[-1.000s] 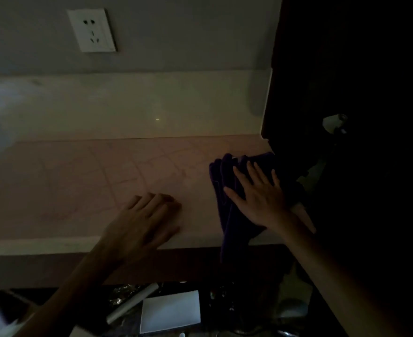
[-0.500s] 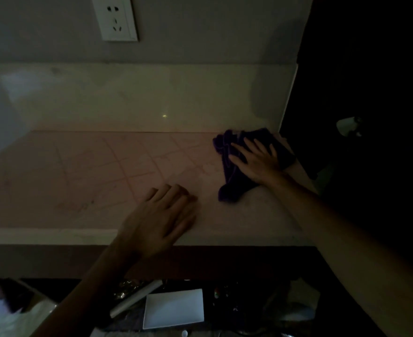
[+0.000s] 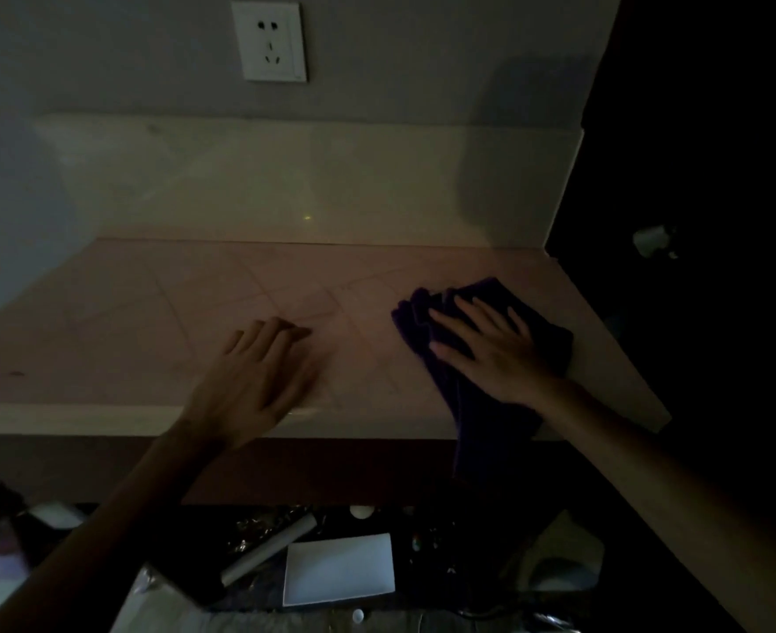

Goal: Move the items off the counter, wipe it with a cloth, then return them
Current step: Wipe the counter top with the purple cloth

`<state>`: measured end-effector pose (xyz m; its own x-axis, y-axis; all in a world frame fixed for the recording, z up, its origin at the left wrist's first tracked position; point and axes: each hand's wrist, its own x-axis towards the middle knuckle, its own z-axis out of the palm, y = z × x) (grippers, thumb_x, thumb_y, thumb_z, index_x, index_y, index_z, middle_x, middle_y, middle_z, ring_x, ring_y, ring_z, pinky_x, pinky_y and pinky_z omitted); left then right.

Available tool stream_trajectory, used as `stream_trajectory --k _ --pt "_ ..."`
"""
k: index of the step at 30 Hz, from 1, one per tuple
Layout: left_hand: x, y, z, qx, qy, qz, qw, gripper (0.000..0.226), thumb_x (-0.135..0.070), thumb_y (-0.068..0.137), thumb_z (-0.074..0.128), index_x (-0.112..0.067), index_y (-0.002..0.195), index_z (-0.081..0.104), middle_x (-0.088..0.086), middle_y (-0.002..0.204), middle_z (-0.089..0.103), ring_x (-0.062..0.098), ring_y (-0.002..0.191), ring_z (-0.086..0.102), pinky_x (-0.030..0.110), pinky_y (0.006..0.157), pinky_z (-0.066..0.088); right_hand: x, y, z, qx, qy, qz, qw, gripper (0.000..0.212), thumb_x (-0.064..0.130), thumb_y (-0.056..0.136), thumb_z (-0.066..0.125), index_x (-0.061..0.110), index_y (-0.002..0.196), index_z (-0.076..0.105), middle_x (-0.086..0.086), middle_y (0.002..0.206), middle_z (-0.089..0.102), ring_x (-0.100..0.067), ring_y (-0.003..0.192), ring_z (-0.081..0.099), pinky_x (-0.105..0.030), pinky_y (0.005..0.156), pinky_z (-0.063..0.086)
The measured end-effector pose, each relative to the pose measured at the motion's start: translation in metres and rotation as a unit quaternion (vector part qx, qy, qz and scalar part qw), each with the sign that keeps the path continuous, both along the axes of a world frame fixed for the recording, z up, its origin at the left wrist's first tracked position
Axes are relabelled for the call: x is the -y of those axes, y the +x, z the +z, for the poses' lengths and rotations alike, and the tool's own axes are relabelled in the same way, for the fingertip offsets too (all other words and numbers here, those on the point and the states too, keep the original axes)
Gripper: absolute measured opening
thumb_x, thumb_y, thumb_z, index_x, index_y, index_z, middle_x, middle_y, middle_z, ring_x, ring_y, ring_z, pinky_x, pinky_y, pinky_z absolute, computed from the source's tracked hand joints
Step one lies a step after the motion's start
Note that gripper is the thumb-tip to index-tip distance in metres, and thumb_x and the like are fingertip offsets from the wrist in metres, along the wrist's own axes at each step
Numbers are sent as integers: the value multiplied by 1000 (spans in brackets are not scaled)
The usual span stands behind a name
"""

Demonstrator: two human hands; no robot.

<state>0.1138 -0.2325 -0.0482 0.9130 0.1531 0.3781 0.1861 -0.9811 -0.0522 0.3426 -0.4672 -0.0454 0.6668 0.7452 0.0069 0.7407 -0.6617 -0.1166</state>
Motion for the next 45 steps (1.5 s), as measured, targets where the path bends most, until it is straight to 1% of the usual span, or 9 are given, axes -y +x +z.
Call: stream_trajectory --k 6,10,16,20,24,31,35,38,45 --pt "-7 2 -1 6 -40 -16 999 43 -45 100 39 -15 125 54 2 123 54 25 105 54 41 89 44 -131 86 5 -39 -5 -38 998 63 73 88 21 49 146 18 6 163 7 -18 149 5 -49 119 -1" --pt "-11 3 -3 -3 -28 -11 1000 43 -47 100 36 -16 124 55 1 122 54 24 102 52 38 88 43 -149 93 4 -21 7 -39 999 61 71 90 21 47 146 20 5 162 8 -19 149 7 -50 119 1" --pt "-6 -1 -1 16 -5 -10 1000 43 -45 99 37 -13 119 57 4 115 55 26 96 51 39 81 41 -99 18 -2 -1 -6 -4 1000 61 70 90 15 50 147 14 7 163 8 -16 149 7 -47 119 1" --pt "-5 -13 -3 -22 43 -8 999 47 -45 100 28 -15 119 58 5 115 55 26 94 49 38 80 37 -43 -74 -9 37 35 45 998 75 77 79 -5 51 146 14 11 162 9 -13 149 7 -47 120 2" --pt "-28 -41 -4 -1 39 -5 999 51 -48 98 30 -13 124 57 6 122 57 29 98 54 40 82 39 -25 -116 -13 47 38 53 997 62 72 88 7 51 147 11 15 162 4 -11 149 0 -48 120 -1" --pt "-90 -69 -5 6 45 48 998 51 -48 96 33 -11 116 61 9 113 58 31 95 54 41 78 38 -103 -60 -4 11 16 22 1000 67 77 84 6 52 146 13 12 162 3 -12 149 2 -47 120 -2" --pt "-98 -70 -11 42 55 19 997 39 -38 90 50 -9 111 65 11 105 61 32 88 54 40 73 44 -185 -1 -1 3 4 4 1000 67 77 85 11 51 146 16 9 163 7 -17 149 6 -48 119 -1" --pt "-102 -71 -14 55 63 6 996 37 -36 88 53 -9 110 67 11 103 61 31 84 53 40 69 44 -230 28 -3 -2 13 -13 1000 66 77 85 15 51 146 20 8 162 9 -19 149 8 -48 119 -1" --pt "-98 -73 -10 10 54 24 998 40 -40 95 39 -16 112 66 6 102 61 29 83 53 39 68 41 -214 -5 -4 5 13 8 1000 61 69 90 15 48 147 18 8 162 9 -17 149 5 -47 120 -3"
